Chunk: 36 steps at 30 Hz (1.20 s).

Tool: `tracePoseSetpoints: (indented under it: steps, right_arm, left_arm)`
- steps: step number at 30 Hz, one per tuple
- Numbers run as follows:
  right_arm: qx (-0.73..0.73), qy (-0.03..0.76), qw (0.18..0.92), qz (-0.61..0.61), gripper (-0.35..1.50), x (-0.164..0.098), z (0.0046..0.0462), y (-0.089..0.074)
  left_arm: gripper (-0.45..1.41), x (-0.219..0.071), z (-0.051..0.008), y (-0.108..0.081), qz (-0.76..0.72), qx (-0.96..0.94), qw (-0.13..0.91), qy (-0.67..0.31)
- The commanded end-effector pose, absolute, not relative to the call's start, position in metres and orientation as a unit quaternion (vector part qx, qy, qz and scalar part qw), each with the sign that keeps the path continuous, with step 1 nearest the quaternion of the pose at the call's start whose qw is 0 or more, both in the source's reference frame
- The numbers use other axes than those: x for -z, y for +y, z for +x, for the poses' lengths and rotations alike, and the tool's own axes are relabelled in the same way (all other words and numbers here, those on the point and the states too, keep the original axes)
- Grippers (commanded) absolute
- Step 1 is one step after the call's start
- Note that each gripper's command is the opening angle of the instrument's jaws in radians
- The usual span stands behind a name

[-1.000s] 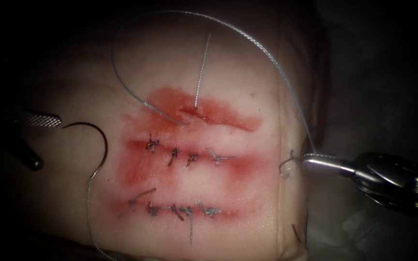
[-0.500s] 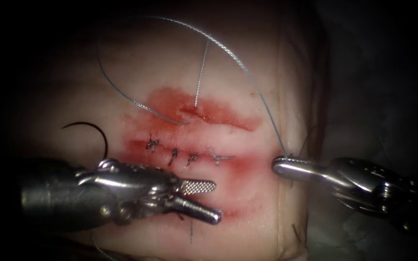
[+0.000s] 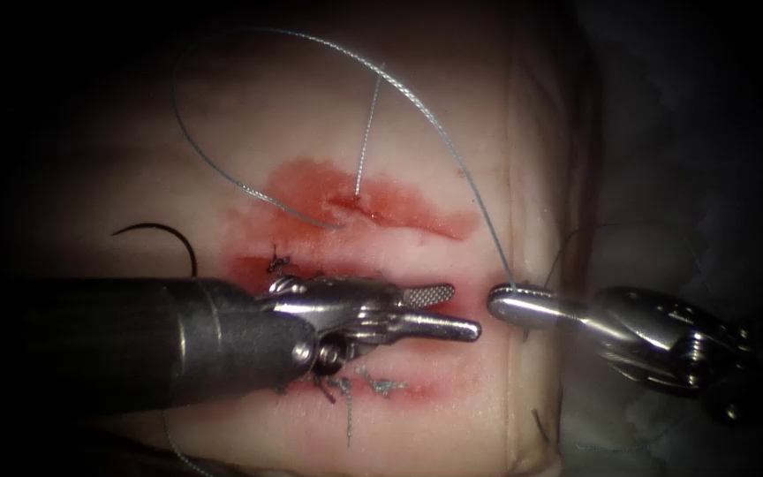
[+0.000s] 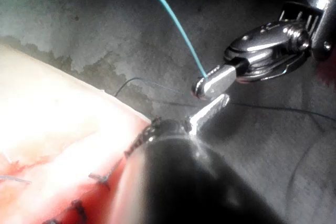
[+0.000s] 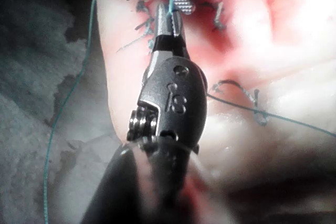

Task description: Wound Closure

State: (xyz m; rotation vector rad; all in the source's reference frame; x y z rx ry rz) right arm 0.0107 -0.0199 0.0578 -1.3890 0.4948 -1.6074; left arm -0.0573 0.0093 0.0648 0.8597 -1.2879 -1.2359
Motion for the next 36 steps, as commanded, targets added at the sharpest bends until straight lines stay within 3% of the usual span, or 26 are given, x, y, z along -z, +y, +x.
tracePoseSetpoints:
  steps: [1, 9, 12, 32, 34, 35, 36]
  right_arm:
    - [0.653, 0.202, 0.461, -0.566, -0.35, -0.0581, 0.0113, -0.0204]
    - [0.654, 0.201, 0.459, -0.566, -0.35, -0.0584, 0.0115, -0.0208]
    - [0.654, 0.201, 0.458, -0.567, -0.35, -0.0585, 0.0115, -0.0209]
    - [0.656, 0.200, 0.457, -0.567, -0.35, -0.0580, 0.0121, -0.0211]
    - [0.656, 0.201, 0.456, -0.567, -0.35, -0.0580, 0.0121, -0.0211]
    - [0.656, 0.201, 0.456, -0.567, -0.35, -0.0580, 0.0122, -0.0211]
    - [0.656, 0.201, 0.456, -0.567, -0.35, -0.0580, 0.0122, -0.0211]
  left_arm:
    - [1.01, -0.0649, -0.0579, 0.0101, 0.359, 0.520, 0.547, -0.549]
    - [0.93, -0.0627, -0.0580, 0.0122, 0.311, 0.485, 0.533, -0.619]
    - [0.79, -0.0612, -0.0581, 0.0126, 0.321, 0.466, 0.519, -0.640]
    - [0.88, -0.0617, -0.0600, 0.0128, 0.303, 0.448, 0.541, -0.644]
    - [0.59, -0.0619, -0.0600, 0.0129, 0.303, 0.448, 0.541, -0.644]
    - [-0.27, -0.0618, -0.0598, 0.0130, 0.301, 0.447, 0.542, -0.645]
    - [-0.27, -0.0618, -0.0598, 0.0130, 0.301, 0.447, 0.542, -0.645]
